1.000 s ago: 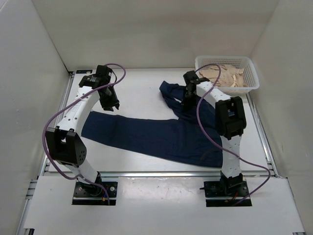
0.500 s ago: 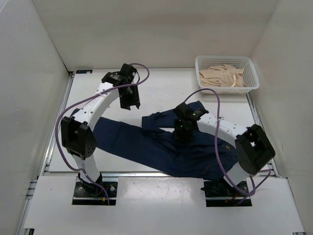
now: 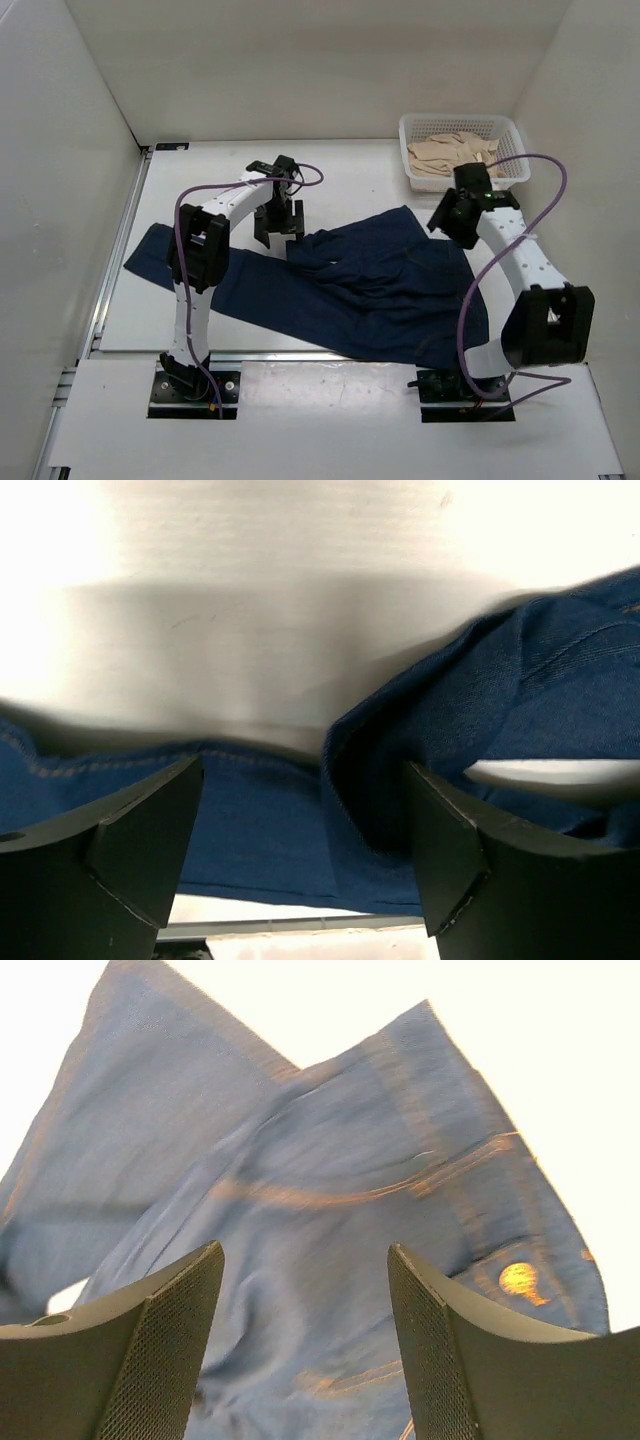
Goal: Fold and stack the trousers
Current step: Flatten the trousers out
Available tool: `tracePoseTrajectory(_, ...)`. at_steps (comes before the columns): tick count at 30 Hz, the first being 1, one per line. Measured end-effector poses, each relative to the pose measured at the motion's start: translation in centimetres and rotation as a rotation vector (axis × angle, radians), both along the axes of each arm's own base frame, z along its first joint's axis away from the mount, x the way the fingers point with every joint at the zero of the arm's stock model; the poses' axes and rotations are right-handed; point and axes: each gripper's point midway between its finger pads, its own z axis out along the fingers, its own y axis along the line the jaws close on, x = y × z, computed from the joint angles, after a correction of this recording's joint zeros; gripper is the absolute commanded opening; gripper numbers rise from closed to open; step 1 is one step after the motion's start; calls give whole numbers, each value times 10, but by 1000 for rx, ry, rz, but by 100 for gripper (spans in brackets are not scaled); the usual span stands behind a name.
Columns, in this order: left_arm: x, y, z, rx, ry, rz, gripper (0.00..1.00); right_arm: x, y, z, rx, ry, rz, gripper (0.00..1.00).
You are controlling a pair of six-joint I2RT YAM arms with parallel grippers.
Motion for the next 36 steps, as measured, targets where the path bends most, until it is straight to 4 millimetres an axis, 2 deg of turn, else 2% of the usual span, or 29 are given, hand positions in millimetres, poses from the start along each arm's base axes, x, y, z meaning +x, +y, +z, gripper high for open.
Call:
tracePoseTrajectory(3,7,-8,-2,-26,-1,-14,81,10,-37,-29,50,90,-118,74)
tracePoseTrajectory(4,10,-11,-1,-39,-8,-18,73,14,-42,-42,73,128,-139,74)
tracePoseTrajectory(7,16,-20,2,-78,-23,-27,59,25,-42,-78,134,239,-161,74)
tracePoseTrajectory(8,17,-22,3,-88,-25,-29,44,30,-41,-87,146,266,-166,74)
tracePoseTrajectory(12,19,-29,6,-124,-29,-41,10,53,-36,-107,184,305,-189,71)
tracePoseTrajectory(15,22,-33,9,-141,-38,-52,10,70,-39,-109,198,290,-216,67)
tracePoseTrajectory(17,24,-35,13,-150,-48,-54,10,82,-41,-109,204,280,-233,52)
tracePoseTrajectory(18,26,-36,14,-152,-53,-54,10,87,-42,-111,207,278,-240,41)
tracePoseTrajectory(19,28,-37,17,-156,-59,-55,10,91,-43,-114,208,278,-244,22)
tracePoseTrajectory(21,32,-39,23,-164,-78,-56,10,91,-42,-123,215,301,-265,10)
tracePoseTrajectory(22,36,-40,27,-170,-91,-56,10,88,-42,-127,215,313,-270,1)
tracePoseTrajectory(27,50,-47,46,-195,-148,-58,10,77,-39,-127,206,327,-262,0)
tracePoseTrajectory(28,51,-47,47,-196,-154,-57,14,73,-39,-124,199,322,-262,18)
tracePoseTrajectory(29,51,-47,47,-194,-155,-54,32,70,-39,-118,192,312,-255,36)
tracePoseTrajectory(31,51,-44,46,-178,-153,-45,58,68,-43,-102,170,269,-254,59)
tracePoseTrajectory(33,50,-40,44,-160,-153,-43,77,67,-46,-87,158,228,-258,68)
tracePoseTrajectory(34,47,-38,42,-150,-146,-38,89,68,-48,-78,150,202,-257,70)
tracePoseTrajectory(36,40,-32,34,-130,-126,-31,91,69,-50,-67,143,170,-254,74)
